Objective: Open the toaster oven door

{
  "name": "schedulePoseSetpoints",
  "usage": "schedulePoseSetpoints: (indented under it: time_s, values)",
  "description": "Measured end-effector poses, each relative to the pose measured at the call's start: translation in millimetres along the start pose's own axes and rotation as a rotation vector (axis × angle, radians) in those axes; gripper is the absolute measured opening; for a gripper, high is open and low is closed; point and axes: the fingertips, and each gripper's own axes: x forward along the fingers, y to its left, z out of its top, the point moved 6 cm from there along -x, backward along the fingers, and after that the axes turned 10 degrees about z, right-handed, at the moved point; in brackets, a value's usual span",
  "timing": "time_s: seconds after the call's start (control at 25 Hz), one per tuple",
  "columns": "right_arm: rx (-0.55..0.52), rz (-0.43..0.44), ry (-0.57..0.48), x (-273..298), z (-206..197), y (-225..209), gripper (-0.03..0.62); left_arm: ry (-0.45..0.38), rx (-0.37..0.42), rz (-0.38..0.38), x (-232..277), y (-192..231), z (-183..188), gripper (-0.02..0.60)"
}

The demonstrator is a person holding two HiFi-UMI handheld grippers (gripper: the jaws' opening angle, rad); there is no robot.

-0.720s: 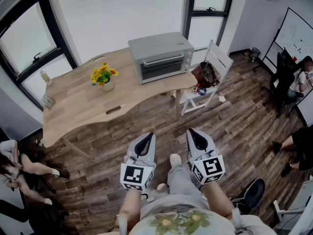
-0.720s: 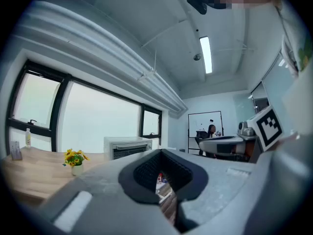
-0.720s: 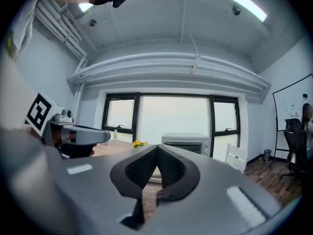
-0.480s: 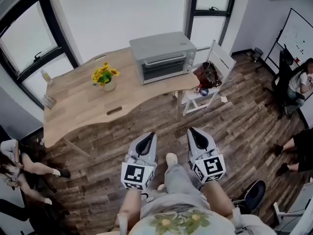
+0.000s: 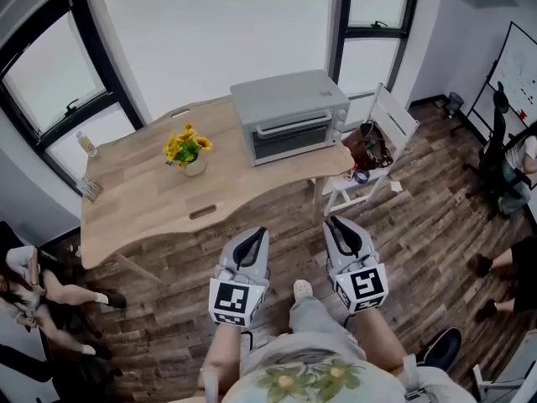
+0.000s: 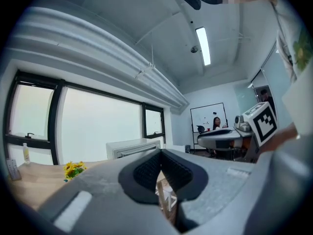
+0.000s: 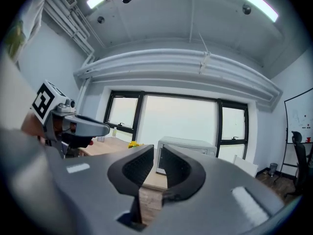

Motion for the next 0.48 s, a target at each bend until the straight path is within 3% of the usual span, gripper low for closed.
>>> schedulePoseSetpoints:
  time_s: [0.12, 0.48]
  values:
    - [-0.024, 0.029, 0.007, 21.9, 2.4, -19.9, 0.071, -0.009, 0.004, 0.005, 26.0, 7.8, 6.1, 0.008]
    - [-0.099, 0.08, 0.016, 78.2, 15.8, -91.1, 0.147, -0.013, 0.043, 0.021, 109.4, 28.7, 21.0, 0.111]
